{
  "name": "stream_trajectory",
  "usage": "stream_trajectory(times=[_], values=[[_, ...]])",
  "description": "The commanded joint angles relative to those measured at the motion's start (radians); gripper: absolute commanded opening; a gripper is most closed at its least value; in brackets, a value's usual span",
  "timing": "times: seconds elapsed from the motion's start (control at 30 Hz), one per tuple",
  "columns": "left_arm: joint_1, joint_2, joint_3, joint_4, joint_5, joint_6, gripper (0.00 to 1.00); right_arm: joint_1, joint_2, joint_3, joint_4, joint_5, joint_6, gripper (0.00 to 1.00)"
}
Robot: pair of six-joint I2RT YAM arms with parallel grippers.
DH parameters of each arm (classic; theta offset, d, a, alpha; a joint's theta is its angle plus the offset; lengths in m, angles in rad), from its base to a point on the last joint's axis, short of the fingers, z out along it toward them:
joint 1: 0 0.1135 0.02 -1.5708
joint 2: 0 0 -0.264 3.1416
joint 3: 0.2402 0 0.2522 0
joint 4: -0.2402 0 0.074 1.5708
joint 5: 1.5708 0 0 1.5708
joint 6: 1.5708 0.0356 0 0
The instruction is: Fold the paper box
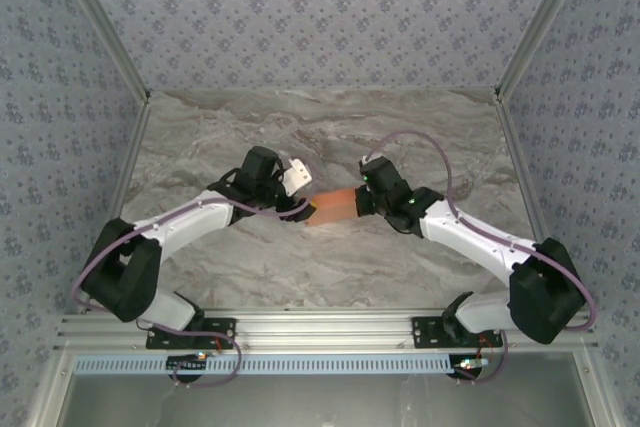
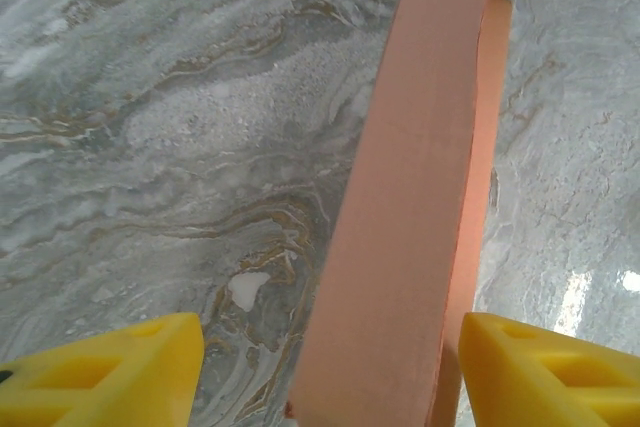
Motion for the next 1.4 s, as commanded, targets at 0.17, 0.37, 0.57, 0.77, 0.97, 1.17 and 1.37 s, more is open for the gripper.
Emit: stream_trajectory(times=[0.17,0.37,0.57,0.77,0.97,1.17,1.37], values=[[-0.015,-0.132,-0.031,-0.087,-0.116,-0.182,0.66,0.008,0.014,0.032,-0.043,0.027,0.016,0.0],[-0.038,-0.173,-0.056,-0.124,-0.155,-0.236,0.57,0.01,0.014,0.031,-0.038,0.024,0.016,0.0],[-0.051,-0.138,-0.029,-0.166,-0.182,-0.218,0.45,0.012,0.018,0.036,-0.039,0.023,0.016,0.0],[-0.053,-0.108,-0.008,-0.169,-0.186,-0.211,0.31,0.013,0.018,0.037,-0.041,0.025,0.015,0.0],[-0.055,-0.111,-0.004,-0.154,-0.182,-0.229,0.19,0.013,0.02,0.035,-0.04,0.025,0.016,0.0],[-0.054,-0.103,0.01,-0.154,-0.161,-0.295,0.1,0.02,0.023,0.036,-0.04,0.026,0.019,0.0],[-0.054,-0.063,0.043,-0.157,-0.096,-0.461,0.0,0.035,0.023,0.025,-0.037,0.048,0.022,0.0]])
